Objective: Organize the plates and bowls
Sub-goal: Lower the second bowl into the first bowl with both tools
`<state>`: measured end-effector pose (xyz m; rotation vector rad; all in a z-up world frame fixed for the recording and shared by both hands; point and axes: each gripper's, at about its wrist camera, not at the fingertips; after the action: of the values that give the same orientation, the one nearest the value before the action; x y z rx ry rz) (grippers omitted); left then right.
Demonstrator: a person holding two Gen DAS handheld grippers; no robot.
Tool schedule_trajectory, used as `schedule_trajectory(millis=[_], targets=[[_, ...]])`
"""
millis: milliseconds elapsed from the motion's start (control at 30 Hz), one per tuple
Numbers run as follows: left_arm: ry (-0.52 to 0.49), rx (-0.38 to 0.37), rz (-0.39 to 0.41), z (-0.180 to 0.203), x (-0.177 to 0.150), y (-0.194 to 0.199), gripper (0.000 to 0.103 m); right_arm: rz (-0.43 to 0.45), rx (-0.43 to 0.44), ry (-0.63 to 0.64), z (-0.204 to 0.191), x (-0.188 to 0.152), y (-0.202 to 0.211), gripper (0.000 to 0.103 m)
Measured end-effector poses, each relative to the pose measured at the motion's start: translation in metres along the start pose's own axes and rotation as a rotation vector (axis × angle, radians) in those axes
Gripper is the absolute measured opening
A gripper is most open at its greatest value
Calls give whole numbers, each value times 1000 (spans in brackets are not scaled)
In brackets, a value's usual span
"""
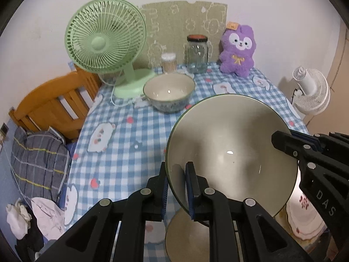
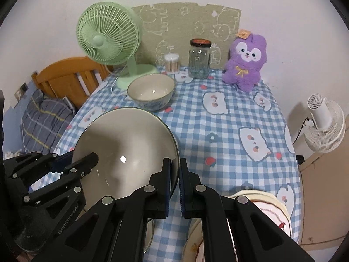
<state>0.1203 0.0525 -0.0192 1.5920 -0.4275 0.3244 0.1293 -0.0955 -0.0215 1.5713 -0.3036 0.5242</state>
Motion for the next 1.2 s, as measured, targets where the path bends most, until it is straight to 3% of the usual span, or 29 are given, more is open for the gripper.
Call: schedule_trajectory(millis=[333,800,1200], targets=[[-8,9,-14,-1,-2,7,12,-23,32,13,-1,0,4,9],[-5,20,3,-9,-38,34,13,-7,23,55,-25,-31,29,9],[-21,15,-13,-6,-62,32,13,-33,26,50,-30,-58,27,9]])
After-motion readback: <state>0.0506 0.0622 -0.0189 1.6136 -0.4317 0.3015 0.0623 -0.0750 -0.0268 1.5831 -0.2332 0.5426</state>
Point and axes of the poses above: each gripper's, at about its wrist camera, not at the fingertips, and y roughly against the way its jaws point, z to its right, x to its top, and after that the axes turned 9 degrees about -z, right-handed
